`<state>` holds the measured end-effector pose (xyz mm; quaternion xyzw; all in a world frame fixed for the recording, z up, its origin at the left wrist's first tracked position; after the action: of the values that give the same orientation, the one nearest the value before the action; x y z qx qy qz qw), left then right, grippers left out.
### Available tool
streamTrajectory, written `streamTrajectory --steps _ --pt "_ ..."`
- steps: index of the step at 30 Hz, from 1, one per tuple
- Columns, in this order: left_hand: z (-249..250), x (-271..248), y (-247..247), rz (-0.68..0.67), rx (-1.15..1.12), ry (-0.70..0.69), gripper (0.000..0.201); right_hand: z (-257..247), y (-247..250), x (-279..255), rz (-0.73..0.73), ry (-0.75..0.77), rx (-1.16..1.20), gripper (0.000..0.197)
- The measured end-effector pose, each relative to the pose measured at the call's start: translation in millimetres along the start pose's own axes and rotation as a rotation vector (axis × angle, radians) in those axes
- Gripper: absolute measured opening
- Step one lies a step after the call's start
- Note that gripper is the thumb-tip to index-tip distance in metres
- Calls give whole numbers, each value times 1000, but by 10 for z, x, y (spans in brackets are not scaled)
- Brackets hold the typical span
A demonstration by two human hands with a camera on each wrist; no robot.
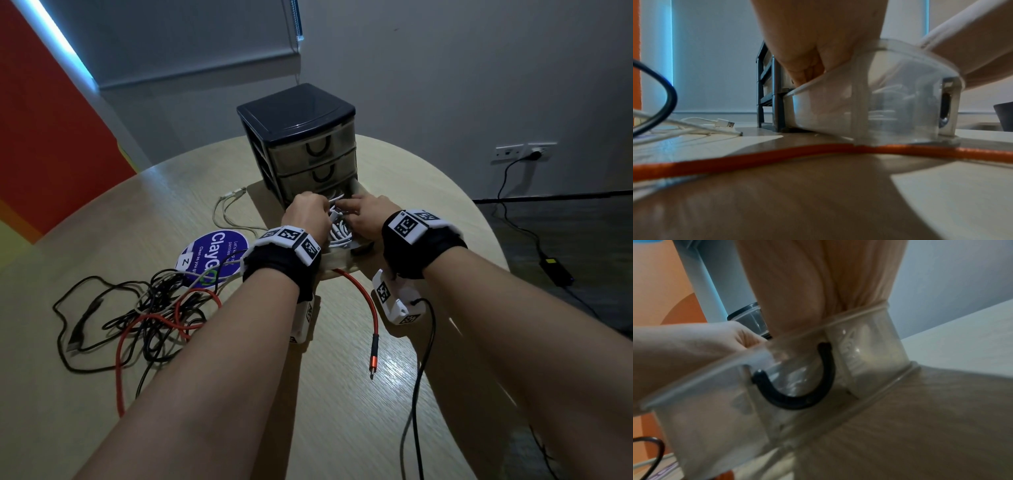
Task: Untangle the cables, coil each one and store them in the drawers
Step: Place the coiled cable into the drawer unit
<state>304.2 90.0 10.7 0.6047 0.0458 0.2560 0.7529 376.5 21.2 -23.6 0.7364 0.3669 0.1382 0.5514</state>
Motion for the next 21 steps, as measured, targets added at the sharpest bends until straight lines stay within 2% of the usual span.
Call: streamTrajectory --steps 3,5,8,14,18,21 --pt "-13 -6 45 78 -30 0 21 18 27 -10 26 -14 84 44" --pt "16 -2 62 85 -39 -42 23 30 32 -12 32 -27 117 41" --pt "63 17 28 3 -13 -110 25 31 34 0 36 -29 126 40" --pt "83 -7 -77 -141 62 -99 32 19 -77 73 -28 -21 -8 41" --pt "91 -42 -96 -167 41 -83 36 28 -41 63 -5 -27 23 42" --pt "109 -65 -71 -123 -66 -89 36 29 -1 33 25 -30 67 42"
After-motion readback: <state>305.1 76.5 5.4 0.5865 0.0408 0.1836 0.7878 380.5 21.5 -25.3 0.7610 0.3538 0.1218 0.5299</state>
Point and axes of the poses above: each hand's wrist, its own x-axis towards the middle knuckle, its own y-axis out of the back of the hand, z = x × y, the point moved 9 cm from there along x, towards the middle knuckle, and after that the axes turned 11 degrees about -y, right-handed, at the moved point
